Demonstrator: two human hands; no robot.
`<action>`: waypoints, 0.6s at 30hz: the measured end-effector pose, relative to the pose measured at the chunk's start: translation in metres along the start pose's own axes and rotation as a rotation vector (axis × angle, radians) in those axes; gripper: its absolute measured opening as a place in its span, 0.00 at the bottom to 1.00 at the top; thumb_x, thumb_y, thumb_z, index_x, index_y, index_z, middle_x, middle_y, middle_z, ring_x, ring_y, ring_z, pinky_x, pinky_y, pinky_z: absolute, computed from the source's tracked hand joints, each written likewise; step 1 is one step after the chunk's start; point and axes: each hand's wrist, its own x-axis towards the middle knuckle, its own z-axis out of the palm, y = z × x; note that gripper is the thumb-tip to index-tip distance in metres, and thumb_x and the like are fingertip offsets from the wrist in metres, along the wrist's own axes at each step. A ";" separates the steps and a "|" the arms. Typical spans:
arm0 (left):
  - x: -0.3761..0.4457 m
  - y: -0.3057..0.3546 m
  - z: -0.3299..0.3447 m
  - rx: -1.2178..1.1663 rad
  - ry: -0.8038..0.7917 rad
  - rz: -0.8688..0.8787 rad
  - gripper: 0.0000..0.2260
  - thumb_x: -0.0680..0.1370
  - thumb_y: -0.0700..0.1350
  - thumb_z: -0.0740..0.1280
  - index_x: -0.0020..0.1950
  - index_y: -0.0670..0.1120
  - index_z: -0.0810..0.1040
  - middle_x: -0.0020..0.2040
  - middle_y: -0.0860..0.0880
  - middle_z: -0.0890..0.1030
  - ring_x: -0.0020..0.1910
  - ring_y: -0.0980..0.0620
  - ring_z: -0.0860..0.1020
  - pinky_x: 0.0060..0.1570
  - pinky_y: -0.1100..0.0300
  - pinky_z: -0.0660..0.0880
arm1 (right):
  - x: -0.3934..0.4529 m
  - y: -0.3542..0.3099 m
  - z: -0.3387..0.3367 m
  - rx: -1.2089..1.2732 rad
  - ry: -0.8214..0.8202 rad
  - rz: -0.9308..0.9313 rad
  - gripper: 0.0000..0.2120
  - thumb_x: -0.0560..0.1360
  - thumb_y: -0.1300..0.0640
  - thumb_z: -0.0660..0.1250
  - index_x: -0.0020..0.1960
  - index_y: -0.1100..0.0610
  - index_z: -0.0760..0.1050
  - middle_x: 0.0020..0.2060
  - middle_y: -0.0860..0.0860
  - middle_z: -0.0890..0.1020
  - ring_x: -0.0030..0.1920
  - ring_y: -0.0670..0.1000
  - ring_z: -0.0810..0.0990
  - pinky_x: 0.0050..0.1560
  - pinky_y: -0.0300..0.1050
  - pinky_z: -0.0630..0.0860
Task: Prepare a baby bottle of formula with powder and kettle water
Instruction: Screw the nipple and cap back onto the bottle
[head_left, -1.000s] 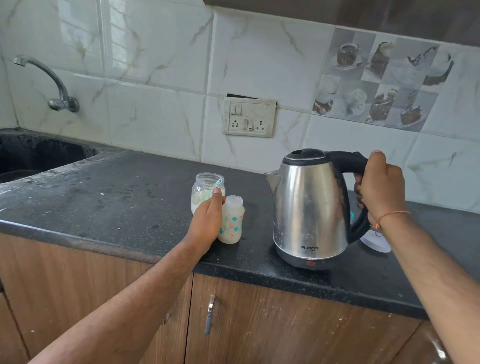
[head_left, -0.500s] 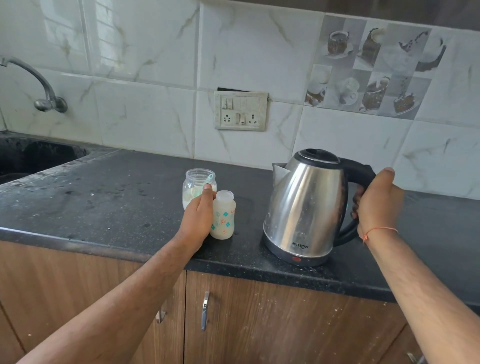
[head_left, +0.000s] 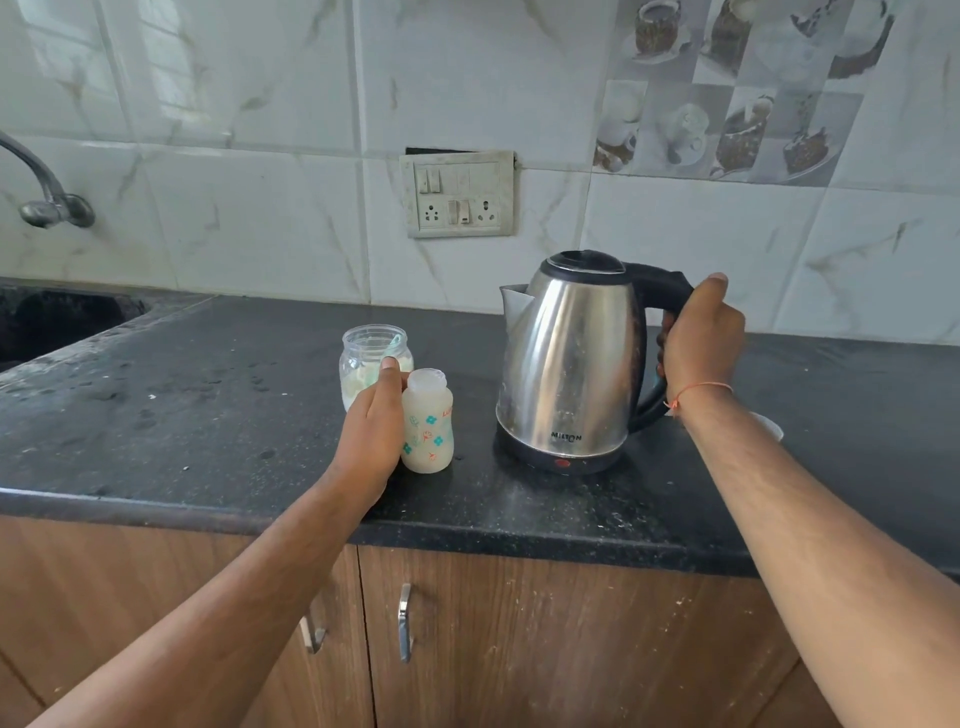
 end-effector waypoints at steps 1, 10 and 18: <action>0.002 -0.002 0.000 0.009 -0.001 0.001 0.23 0.88 0.64 0.51 0.59 0.57 0.84 0.61 0.47 0.88 0.63 0.47 0.85 0.71 0.41 0.77 | 0.003 0.002 0.003 0.002 0.002 0.002 0.35 0.77 0.34 0.47 0.23 0.50 0.78 0.22 0.49 0.77 0.35 0.58 0.77 0.45 0.58 0.75; 0.003 0.000 0.005 0.018 -0.053 0.010 0.28 0.90 0.62 0.49 0.58 0.50 0.85 0.51 0.46 0.91 0.55 0.49 0.88 0.60 0.51 0.79 | 0.020 0.006 0.026 -0.041 0.005 0.017 0.34 0.78 0.36 0.47 0.24 0.46 0.80 0.24 0.48 0.81 0.40 0.62 0.83 0.57 0.68 0.83; -0.005 0.011 0.002 -0.010 -0.173 0.025 0.39 0.84 0.74 0.43 0.64 0.48 0.83 0.54 0.46 0.90 0.59 0.45 0.86 0.74 0.42 0.73 | 0.028 0.008 0.035 -0.022 -0.028 0.048 0.36 0.79 0.35 0.47 0.25 0.50 0.80 0.24 0.48 0.81 0.37 0.59 0.80 0.54 0.64 0.83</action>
